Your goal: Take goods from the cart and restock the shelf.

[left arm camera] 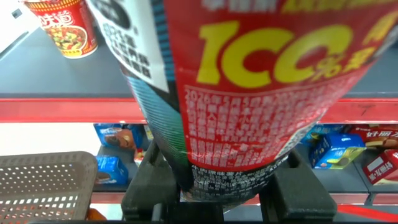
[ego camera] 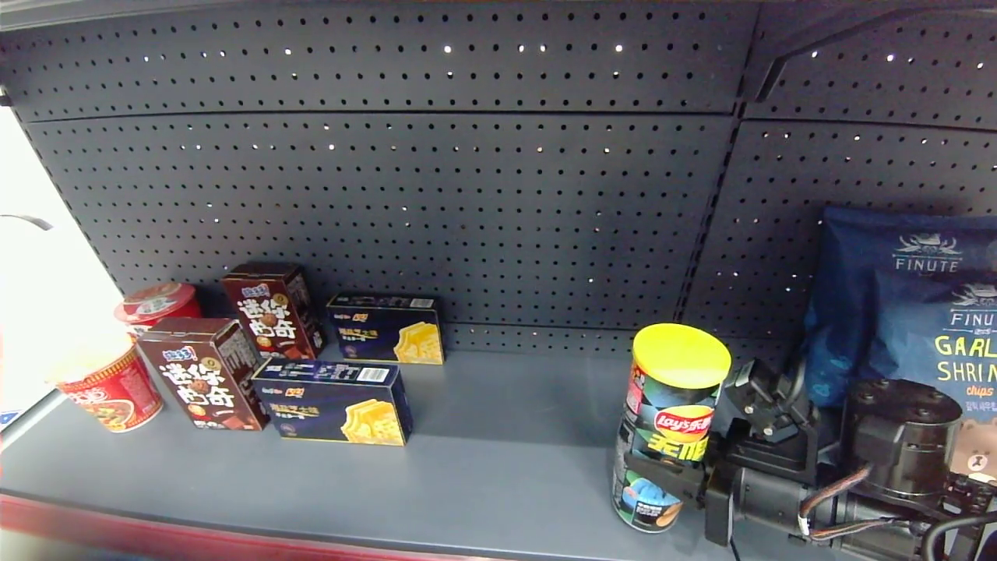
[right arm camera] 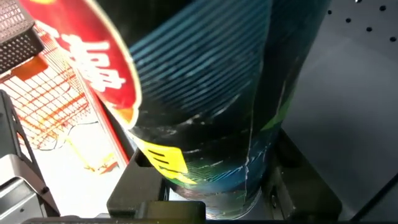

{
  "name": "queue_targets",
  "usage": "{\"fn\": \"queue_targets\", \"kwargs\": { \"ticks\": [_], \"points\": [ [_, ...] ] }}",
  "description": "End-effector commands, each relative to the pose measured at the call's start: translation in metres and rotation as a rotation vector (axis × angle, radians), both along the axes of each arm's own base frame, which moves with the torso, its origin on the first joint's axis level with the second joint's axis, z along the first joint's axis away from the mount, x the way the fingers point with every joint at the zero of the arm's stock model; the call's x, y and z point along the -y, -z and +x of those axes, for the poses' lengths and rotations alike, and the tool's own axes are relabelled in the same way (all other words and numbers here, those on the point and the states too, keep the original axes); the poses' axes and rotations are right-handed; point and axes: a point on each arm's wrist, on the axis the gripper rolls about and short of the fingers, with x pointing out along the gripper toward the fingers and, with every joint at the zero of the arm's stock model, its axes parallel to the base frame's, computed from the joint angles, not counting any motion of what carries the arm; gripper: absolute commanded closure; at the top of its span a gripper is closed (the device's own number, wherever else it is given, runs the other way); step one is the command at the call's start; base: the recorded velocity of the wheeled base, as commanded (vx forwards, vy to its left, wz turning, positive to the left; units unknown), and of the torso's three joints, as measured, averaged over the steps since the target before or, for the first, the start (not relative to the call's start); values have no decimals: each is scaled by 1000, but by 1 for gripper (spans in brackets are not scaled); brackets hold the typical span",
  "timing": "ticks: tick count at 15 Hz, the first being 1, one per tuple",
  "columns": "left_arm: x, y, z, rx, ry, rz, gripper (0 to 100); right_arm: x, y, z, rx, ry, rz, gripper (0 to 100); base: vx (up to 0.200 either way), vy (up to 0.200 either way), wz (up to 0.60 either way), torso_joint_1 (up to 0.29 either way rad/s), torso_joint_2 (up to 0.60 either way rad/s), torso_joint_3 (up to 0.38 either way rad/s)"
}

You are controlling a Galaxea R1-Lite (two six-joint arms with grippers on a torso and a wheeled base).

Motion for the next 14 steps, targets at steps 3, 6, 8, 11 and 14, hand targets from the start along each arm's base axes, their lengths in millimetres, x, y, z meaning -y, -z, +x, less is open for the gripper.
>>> {"fn": "queue_targets", "kwargs": {
  "ticks": [3, 6, 8, 11, 14],
  "points": [
    [0, 0, 0, -4, -2, -2, 100, -3, 10, 3, -6, -6, -7, 0, 0, 0, 0, 0, 0, 0],
    [0, 0, 0, -3, -15, -2, 100, -2, 13, -1, -18, -12, -19, 0, 0, 0, 0, 0, 0, 0],
    [0, 1, 1, -6, -15, -1, 100, -1, 12, -3, -14, -12, -17, 0, 0, 0, 0, 0, 0, 0],
    [0, 0, 0, 0, -15, -3, 100, 3, 10, -8, -11, -10, -15, 0, 0, 0, 0, 0, 0, 0],
    [0, -1, 0, 3, -15, -3, 100, 17, 12, -24, -30, 5, -27, 0, 0, 0, 0, 0, 0, 0]
  ]
}}
